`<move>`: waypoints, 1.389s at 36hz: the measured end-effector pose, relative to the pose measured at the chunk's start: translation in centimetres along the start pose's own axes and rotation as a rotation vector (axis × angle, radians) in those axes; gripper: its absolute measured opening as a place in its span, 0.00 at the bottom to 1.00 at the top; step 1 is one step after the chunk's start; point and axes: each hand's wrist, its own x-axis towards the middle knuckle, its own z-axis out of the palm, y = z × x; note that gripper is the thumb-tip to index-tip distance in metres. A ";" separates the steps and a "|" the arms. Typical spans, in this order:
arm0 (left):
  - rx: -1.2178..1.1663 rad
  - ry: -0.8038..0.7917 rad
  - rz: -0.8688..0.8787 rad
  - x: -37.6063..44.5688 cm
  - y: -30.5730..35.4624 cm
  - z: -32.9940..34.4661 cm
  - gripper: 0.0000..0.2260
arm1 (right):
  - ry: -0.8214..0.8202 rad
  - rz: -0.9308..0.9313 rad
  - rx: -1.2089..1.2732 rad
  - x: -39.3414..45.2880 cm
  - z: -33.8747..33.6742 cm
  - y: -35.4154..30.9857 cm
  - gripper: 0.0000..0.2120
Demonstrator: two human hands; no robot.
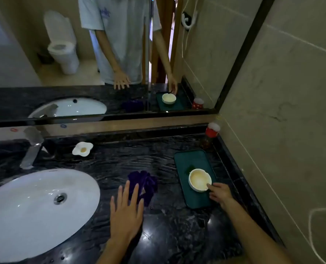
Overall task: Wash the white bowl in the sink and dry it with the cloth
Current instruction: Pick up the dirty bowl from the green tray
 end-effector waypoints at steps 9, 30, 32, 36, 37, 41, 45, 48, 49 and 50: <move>-0.015 0.031 -0.002 1.3 0.0 0.5 0.28 | 0.060 0.042 0.011 2.0 1.0 1.2 0.14; -0.037 0.038 -0.040 0.7 -1.1 -0.2 0.27 | 0.050 -0.033 0.158 1.6 0.5 -0.4 0.09; -0.040 0.044 -0.036 0.5 -1.2 -0.4 0.27 | 0.034 -0.074 0.143 0.9 0.4 -1.1 0.07; -0.085 0.029 -0.055 0.3 -1.8 -0.6 0.27 | 0.005 -0.129 0.129 -0.6 0.2 -1.9 0.11; -0.115 0.017 -0.060 0.2 -1.9 -0.7 0.28 | -0.005 -0.143 0.126 -1.1 0.3 -2.0 0.11; -0.254 -0.028 -0.062 0.4 -2.4 -1.1 0.29 | -0.059 -0.190 0.099 -3.4 0.9 -2.2 0.08; -0.531 -0.065 -0.102 0.5 -3.0 -1.6 0.30 | -0.125 -0.206 0.082 -6.5 2.2 -2.2 0.05; -0.724 -0.100 -0.186 0.2 -3.3 -2.5 0.32 | -0.186 -0.220 0.086 -8.9 3.2 -2.2 0.04; -0.742 -0.110 -0.213 -0.1 -3.5 -2.7 0.33 | -0.204 -0.227 0.085 -9.6 3.5 -2.2 0.04; -0.753 -0.126 -0.239 -0.3 -3.7 -2.9 0.34 | -0.219 -0.232 0.083 -10.3 3.9 -2.3 0.04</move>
